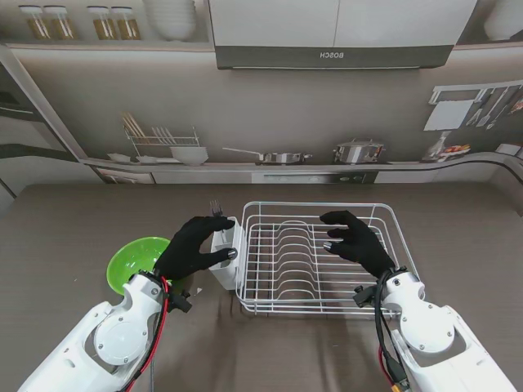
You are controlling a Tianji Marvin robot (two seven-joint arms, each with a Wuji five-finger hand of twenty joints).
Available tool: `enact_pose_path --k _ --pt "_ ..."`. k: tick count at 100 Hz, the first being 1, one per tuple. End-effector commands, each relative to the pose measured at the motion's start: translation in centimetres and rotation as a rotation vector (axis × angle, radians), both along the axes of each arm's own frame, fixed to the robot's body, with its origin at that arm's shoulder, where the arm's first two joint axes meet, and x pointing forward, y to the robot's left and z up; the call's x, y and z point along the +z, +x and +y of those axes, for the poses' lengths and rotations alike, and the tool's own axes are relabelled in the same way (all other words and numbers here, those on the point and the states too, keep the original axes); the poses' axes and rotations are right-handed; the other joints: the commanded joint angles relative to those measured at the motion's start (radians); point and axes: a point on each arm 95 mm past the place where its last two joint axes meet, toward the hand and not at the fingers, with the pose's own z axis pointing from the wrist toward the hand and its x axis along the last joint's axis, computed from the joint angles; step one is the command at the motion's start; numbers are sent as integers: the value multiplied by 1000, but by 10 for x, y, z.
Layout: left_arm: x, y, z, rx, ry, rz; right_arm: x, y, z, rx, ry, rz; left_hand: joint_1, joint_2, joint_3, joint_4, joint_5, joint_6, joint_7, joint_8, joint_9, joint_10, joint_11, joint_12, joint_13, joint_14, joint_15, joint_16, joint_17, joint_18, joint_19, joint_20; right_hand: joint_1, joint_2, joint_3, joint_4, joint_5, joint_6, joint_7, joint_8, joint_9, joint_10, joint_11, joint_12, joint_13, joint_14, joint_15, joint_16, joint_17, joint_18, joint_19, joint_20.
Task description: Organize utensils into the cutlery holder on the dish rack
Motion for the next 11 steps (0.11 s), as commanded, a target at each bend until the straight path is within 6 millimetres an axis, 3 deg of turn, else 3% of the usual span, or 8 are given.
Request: enact_pose_path --k 1,11 --pt "1 -3 -5 -13 -4 1 -1 -3 3 19 -3 4 -9 34 -27 34 -23 11 -11 -3 -24 -2 -13 -4 -18 1 -23 -12 -3 -11 -35 22 -2 -40 -13 4 -19 -32 15 -20 -27 -42 -3 -1 -15 -42 -5 7 -9 -52 -19 26" --pt "2 -3 -4 -9 -13 -2 -1 -3 3 21 -5 2 -6 36 -33 35 -20 11 -10 -3 -23 -1 -13 -3 -18 2 -23 -11 -4 -10 -37 24 -3 -43 -11 2 -18 -33 15 -20 -25 -42 -3 -1 -14 -41 -4 7 -9 -52 -18 25"
